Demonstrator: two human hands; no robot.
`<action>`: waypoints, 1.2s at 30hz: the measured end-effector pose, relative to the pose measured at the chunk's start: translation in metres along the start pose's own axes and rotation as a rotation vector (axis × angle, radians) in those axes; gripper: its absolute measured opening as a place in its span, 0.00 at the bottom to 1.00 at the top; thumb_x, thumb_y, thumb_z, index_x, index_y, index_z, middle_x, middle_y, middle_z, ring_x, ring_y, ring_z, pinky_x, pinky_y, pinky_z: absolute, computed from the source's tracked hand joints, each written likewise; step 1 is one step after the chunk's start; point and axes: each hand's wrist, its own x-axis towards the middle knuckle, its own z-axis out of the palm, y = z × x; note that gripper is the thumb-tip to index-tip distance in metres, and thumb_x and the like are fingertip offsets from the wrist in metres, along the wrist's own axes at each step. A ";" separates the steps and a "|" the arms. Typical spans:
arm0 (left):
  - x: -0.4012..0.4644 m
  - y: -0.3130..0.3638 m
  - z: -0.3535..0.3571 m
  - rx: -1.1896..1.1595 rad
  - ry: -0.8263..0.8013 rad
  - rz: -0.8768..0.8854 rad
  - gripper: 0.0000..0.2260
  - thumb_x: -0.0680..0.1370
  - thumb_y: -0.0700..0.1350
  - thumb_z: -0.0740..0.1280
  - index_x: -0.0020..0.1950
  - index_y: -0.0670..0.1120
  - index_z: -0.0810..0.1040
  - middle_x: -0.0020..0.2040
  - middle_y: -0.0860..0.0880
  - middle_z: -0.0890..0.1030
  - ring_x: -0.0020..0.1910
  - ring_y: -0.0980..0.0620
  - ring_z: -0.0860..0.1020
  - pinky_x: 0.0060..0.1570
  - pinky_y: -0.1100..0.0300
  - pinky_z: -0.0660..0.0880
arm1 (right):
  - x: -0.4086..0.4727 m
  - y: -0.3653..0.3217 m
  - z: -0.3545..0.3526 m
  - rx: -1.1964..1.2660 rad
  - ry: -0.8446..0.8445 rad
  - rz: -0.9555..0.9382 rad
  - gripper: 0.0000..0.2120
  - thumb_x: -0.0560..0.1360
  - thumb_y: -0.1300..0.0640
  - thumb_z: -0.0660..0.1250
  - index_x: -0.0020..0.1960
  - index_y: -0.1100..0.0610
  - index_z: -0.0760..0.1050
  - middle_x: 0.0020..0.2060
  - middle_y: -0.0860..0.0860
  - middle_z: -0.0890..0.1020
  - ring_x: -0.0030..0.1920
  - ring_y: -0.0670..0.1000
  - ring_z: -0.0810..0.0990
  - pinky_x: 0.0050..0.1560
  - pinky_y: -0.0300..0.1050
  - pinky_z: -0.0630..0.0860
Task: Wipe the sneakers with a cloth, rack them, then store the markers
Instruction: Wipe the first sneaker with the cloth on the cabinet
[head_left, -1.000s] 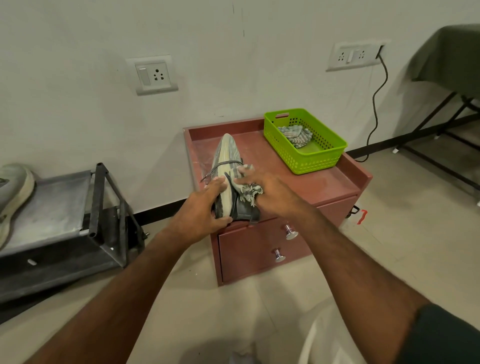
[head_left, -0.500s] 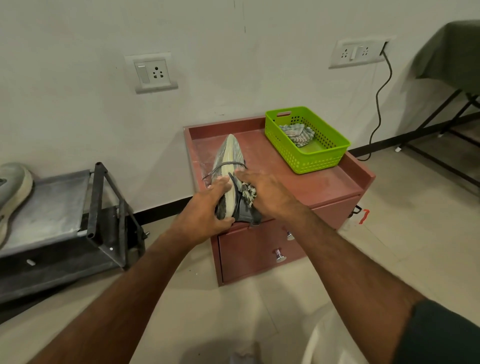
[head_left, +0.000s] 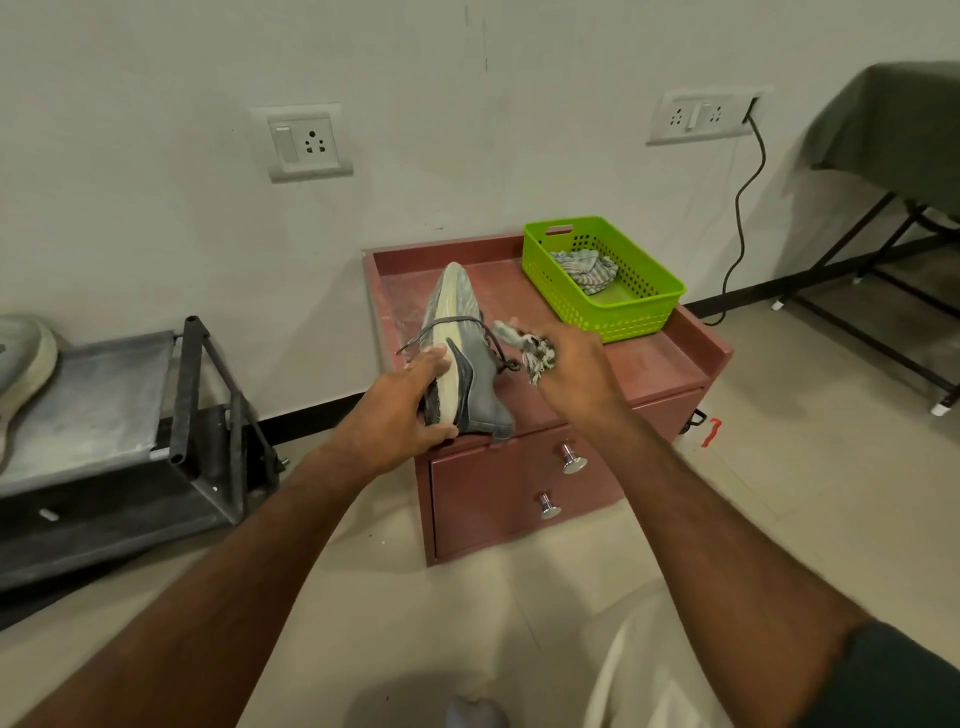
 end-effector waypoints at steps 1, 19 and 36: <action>0.000 0.000 0.000 -0.002 0.001 -0.003 0.41 0.70 0.48 0.80 0.78 0.49 0.63 0.78 0.50 0.65 0.71 0.50 0.72 0.68 0.56 0.72 | 0.003 -0.005 0.008 0.015 0.013 -0.029 0.21 0.69 0.56 0.69 0.62 0.57 0.81 0.57 0.56 0.84 0.59 0.53 0.82 0.62 0.46 0.76; -0.003 0.003 -0.003 -0.038 -0.003 -0.052 0.42 0.69 0.48 0.80 0.79 0.49 0.63 0.78 0.51 0.66 0.68 0.46 0.74 0.67 0.53 0.74 | -0.010 -0.016 0.010 0.196 -0.083 0.061 0.18 0.69 0.63 0.73 0.58 0.52 0.83 0.53 0.49 0.85 0.55 0.47 0.83 0.57 0.44 0.78; -0.004 -0.011 0.002 -0.142 0.016 -0.049 0.43 0.67 0.49 0.81 0.78 0.49 0.65 0.78 0.53 0.65 0.74 0.53 0.68 0.72 0.52 0.68 | -0.015 -0.017 0.023 -0.080 -0.444 -0.150 0.34 0.69 0.75 0.64 0.69 0.50 0.76 0.68 0.47 0.76 0.70 0.45 0.73 0.71 0.36 0.66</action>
